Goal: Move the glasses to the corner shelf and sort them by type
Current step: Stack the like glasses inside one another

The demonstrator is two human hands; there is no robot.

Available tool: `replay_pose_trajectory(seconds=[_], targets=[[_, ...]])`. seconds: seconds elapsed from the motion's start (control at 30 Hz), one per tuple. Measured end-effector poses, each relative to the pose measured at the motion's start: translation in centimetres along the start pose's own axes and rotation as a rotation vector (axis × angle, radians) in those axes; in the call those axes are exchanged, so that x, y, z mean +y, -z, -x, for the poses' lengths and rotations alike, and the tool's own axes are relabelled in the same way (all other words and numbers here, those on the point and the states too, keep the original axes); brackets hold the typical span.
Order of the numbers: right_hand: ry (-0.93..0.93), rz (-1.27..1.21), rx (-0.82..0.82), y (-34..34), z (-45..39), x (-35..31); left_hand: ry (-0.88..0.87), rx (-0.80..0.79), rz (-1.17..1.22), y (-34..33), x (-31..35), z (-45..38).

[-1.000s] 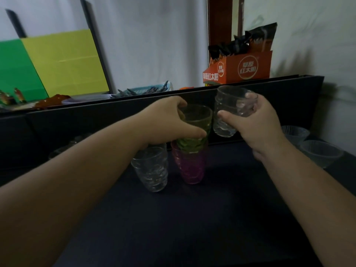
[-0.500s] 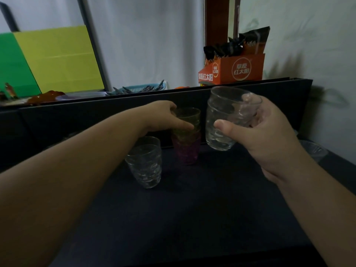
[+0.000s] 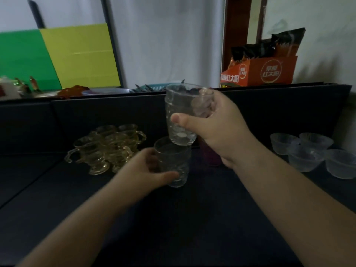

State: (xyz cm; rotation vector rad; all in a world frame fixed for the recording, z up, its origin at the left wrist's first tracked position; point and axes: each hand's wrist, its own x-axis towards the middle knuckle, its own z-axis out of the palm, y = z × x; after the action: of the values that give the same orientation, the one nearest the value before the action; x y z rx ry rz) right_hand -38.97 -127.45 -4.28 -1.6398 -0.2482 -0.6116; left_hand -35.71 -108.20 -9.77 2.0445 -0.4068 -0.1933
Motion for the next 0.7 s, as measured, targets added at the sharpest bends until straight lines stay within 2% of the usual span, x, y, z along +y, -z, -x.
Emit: replay_pose_trajectory(seconds=[0.1, 0.3, 0.57, 0.63, 0.7], targets=[[-0.03, 0.1, -0.021, -1.9, -0.2, 1.6, 0.058, 0.021, -0.01, -0.6, -2.0, -0.4], [-0.089, 0.212, -0.043, -3.2, 0.5, 3.7, -0.048, 0.079, -0.055, -1.2, -2.0, -1.1], [-0.166, 0.258, -0.162, -3.1, 0.4, 3.9, -0.038, 0.1, 0.006, -1.3, -2.1, -2.9], [-0.133, 0.399, -0.135, -1.9, 1.4, 3.5, -0.019, 0.109, 0.01, -1.3, -2.2, -3.4], [-0.046, 0.526, -0.004, -0.3, 3.0, 3.2, 0.004, 0.127, 0.023, -1.4, -2.2, -4.0]])
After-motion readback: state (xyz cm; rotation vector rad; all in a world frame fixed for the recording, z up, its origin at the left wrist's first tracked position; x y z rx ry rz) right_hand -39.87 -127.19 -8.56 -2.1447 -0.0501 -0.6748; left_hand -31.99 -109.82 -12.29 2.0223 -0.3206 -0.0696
